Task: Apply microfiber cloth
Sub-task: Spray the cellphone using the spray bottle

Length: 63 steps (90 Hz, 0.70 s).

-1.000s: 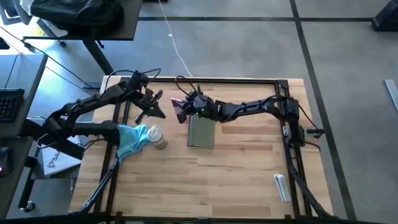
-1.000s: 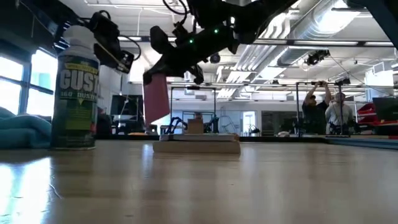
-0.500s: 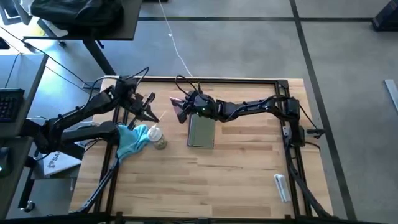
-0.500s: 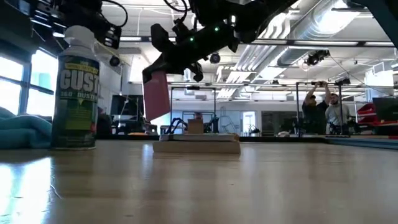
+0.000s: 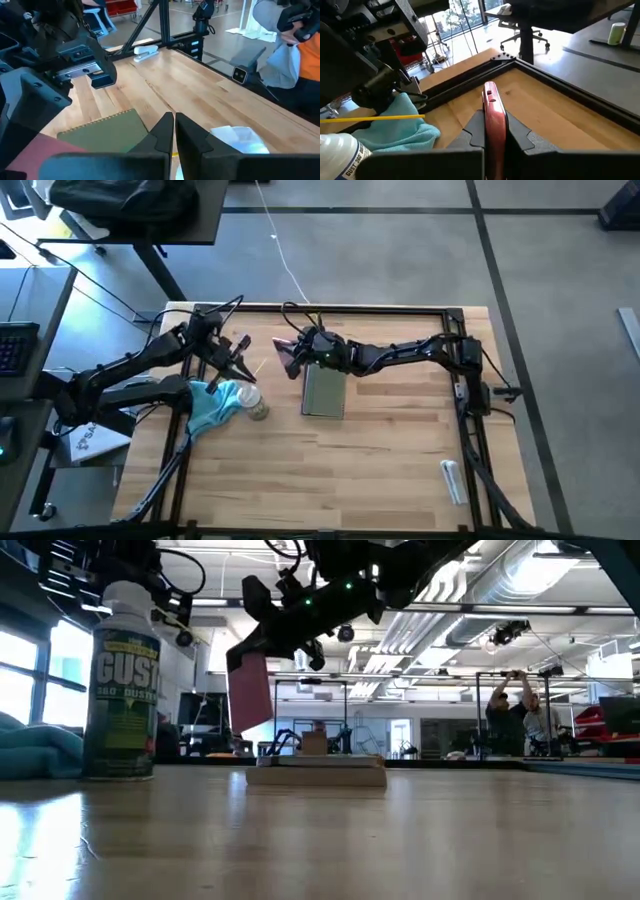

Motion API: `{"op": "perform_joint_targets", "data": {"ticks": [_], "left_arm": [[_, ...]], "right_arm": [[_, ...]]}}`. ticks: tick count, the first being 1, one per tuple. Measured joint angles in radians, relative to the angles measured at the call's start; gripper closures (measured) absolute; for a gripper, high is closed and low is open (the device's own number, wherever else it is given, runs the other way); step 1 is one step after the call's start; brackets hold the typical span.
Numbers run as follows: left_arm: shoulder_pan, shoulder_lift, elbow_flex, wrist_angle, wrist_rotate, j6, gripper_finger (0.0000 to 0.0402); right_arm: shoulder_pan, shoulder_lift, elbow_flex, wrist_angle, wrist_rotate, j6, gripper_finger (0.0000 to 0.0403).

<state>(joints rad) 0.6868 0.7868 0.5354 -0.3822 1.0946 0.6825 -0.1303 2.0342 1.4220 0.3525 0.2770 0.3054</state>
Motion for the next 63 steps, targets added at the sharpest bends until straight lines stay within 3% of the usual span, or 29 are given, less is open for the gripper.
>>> {"op": "perform_joint_targets", "data": {"ticks": [63], "left_arm": [[0.0, 0.063, 0.003, -0.018, 0.005, 0.033, 0.0402]], "right_arm": [[0.001, 0.0, 0.0, 0.11, -0.024, -0.041, 0.0402]]}}
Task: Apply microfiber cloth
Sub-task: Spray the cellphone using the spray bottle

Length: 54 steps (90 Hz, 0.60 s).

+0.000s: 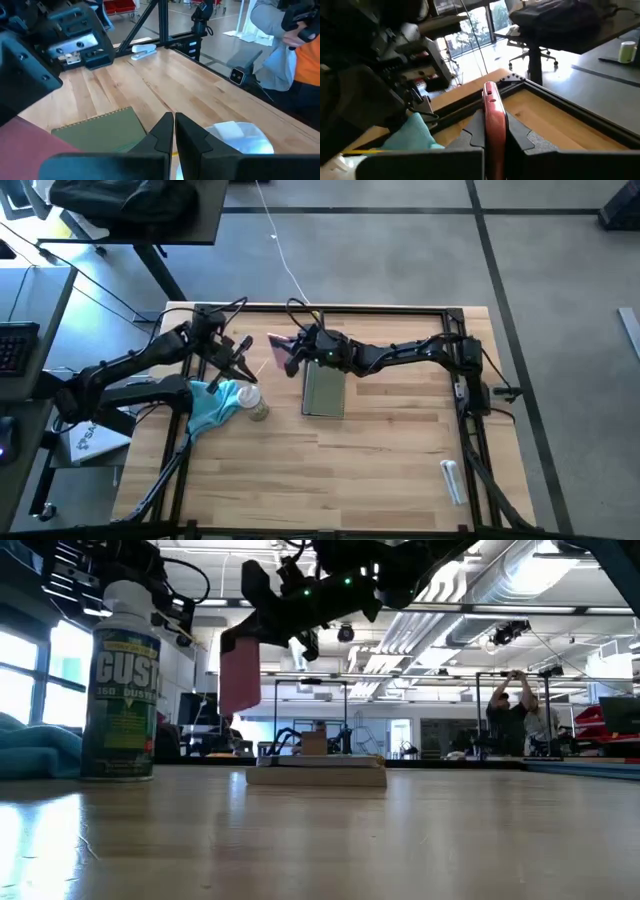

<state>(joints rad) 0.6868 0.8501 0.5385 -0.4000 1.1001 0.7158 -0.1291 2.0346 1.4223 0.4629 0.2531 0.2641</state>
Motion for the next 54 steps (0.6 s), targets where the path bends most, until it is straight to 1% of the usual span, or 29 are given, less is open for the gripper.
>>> {"op": "perform_joint_targets", "data": {"ticks": [30, 35, 47, 54], "left_arm": [[0.0, 0.002, -0.001, -0.004, -0.007, 0.003, 0.0402], [0.0, 0.002, -0.001, -0.004, -0.007, 0.002, 0.0402], [0.0, 0.002, -0.002, -0.005, -0.008, -0.001, 0.0402], [0.0, 0.002, -0.002, -0.005, -0.008, -0.001, 0.0402]], "right_arm": [[0.001, 0.002, 0.001, 0.099, -0.002, -0.019, 0.0402], [0.001, 0.002, 0.001, 0.084, -0.002, -0.019, 0.0402], [0.006, 0.001, 0.001, -0.015, -0.002, 0.005, 0.0402], [0.009, 0.001, 0.001, -0.017, 0.002, -0.004, 0.0402]]}}
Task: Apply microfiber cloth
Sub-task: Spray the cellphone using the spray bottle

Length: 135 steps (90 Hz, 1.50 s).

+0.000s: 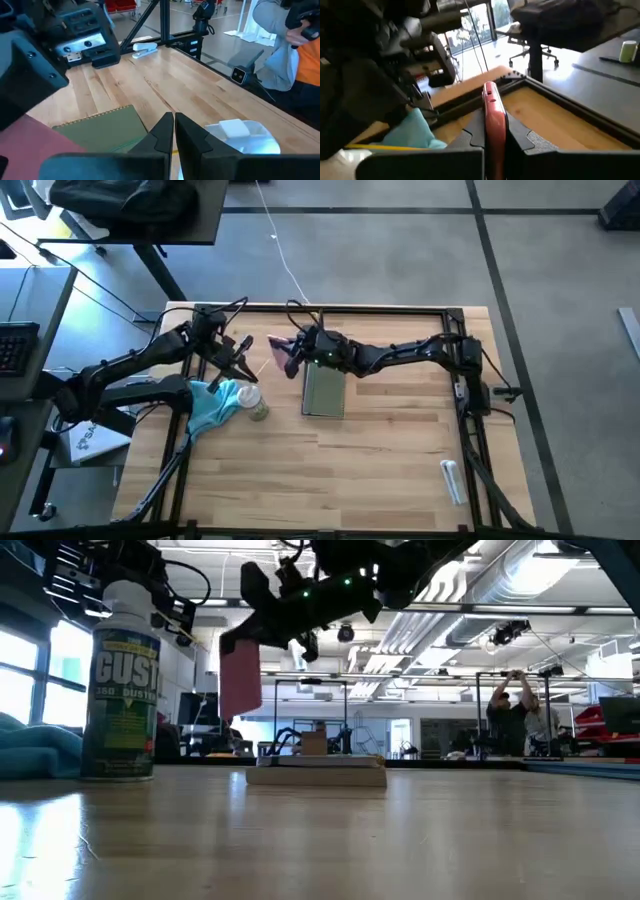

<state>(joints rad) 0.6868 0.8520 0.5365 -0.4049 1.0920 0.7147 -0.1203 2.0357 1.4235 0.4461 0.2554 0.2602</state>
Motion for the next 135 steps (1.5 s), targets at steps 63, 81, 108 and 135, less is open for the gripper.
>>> {"op": "perform_joint_targets", "data": {"ticks": [63, 81, 108, 135], "left_arm": [[0.0, 0.001, -0.001, 0.006, 0.002, -0.006, 0.0402], [0.0, 0.0, -0.001, 0.006, 0.002, -0.006, 0.0402], [0.0, 0.0, -0.001, 0.006, 0.004, -0.006, 0.0402], [0.0, 0.0, -0.001, 0.007, 0.005, -0.006, 0.0402]], "right_arm": [[0.036, -0.073, 0.0, 0.047, 0.024, -0.135, 0.0402], [0.053, -0.055, 0.0, 0.035, 0.014, -0.127, 0.0402], [0.022, -0.004, 0.002, 0.056, 0.003, -0.068, 0.0402], [0.026, 0.054, 0.0, -0.024, -0.05, 0.031, 0.0402]]}}
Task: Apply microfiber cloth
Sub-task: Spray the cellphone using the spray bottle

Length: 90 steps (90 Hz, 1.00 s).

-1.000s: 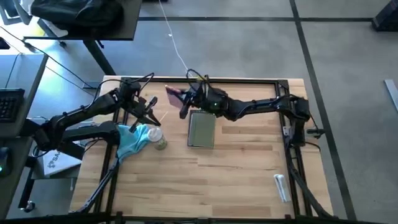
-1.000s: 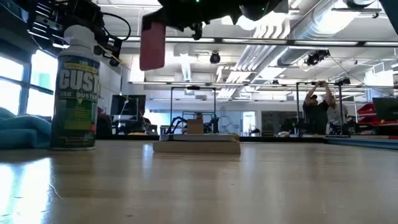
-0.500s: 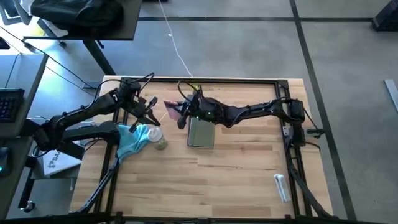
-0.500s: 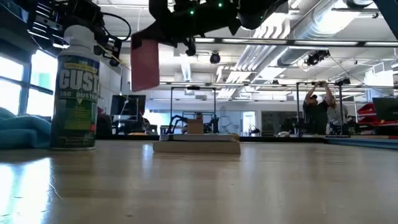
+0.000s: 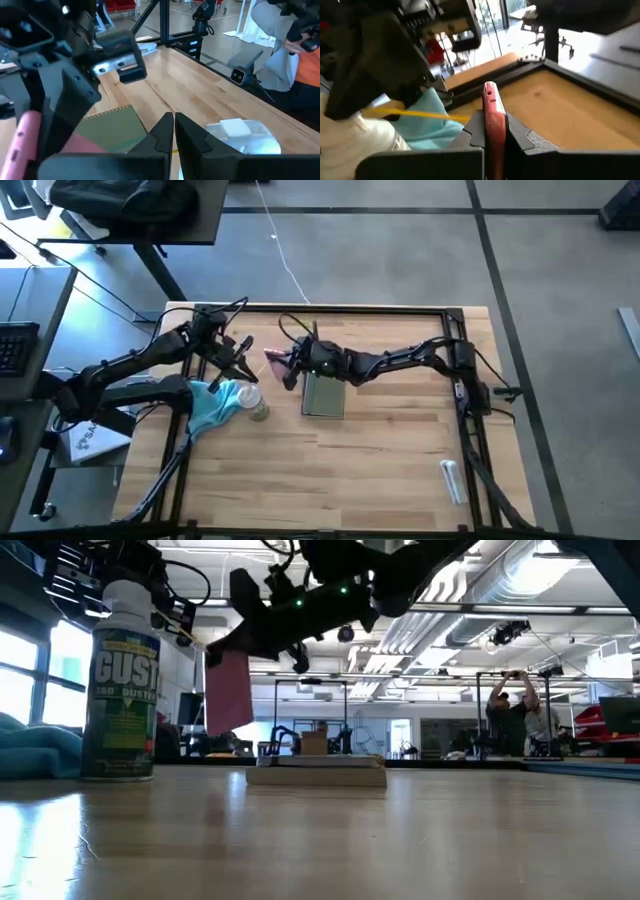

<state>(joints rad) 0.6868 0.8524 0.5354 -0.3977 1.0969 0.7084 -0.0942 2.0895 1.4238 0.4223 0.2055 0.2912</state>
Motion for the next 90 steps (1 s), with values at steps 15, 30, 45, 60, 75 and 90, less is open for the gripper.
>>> {"op": "perform_joint_targets", "data": {"ticks": [15, 30, 45, 60, 75, 90], "left_arm": [[0.0, 0.0, 0.0, 0.005, 0.02, 0.0, 0.0402], [0.0, 0.0, 0.0, 0.007, 0.023, 0.0, 0.0402], [0.0, 0.001, -0.001, 0.017, 0.027, 0.0, 0.0402], [-0.001, 0.001, -0.001, 0.021, 0.037, 0.002, 0.0402], [0.0, 0.001, -0.001, 0.027, 0.039, 0.002, 0.0402], [0.0, 0.001, -0.001, 0.029, 0.041, 0.004, 0.0402]], "right_arm": [[0.005, 0.0, 0.0, 0.012, 0.009, -0.018, 0.0402], [-0.005, 0.0, 0.0, 0.162, 0.095, -0.122, 0.0402], [-0.028, 0.0, 0.01, 0.257, 0.101, -0.146, 0.0402], [-0.036, 0.0, 0.015, 0.363, 0.082, -0.2, 0.0402], [-0.041, 0.0, 0.016, 0.337, 0.072, -0.187, 0.0402], [-0.032, 0.044, 0.016, 0.249, 0.06, -0.077, 0.0402]]}}
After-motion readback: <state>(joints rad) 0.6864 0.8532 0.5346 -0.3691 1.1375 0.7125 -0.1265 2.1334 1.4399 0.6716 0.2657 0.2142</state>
